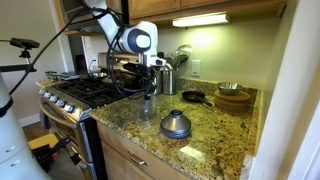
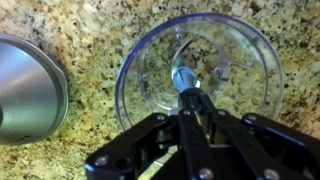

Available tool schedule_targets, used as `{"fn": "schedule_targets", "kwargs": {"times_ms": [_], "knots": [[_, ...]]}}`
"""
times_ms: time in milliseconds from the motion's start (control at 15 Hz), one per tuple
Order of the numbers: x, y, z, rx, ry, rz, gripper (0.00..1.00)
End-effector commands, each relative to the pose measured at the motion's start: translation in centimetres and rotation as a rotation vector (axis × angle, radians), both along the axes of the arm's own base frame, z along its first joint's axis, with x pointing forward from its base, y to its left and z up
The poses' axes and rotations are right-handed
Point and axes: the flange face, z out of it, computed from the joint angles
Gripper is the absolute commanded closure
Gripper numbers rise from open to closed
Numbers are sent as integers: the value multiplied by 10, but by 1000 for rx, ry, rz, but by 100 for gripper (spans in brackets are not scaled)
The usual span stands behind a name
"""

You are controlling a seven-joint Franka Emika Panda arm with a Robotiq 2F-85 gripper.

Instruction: Place the blades inside the bowl of the food processor

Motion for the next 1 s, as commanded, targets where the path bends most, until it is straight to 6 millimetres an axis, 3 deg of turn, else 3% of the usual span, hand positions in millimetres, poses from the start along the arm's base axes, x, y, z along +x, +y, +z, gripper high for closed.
{"fn": "schedule_targets", "kwargs": {"times_ms": [0,200,267,333,933], "knots": [[-5,2,-23,15,21,-10,92],[-9,6,-16,14,13,4,92],[-12,8,-12,11,11,11,73],[-14,9,-9,8,11,17,61],[-38,12,11,40,8,20,5]]}}
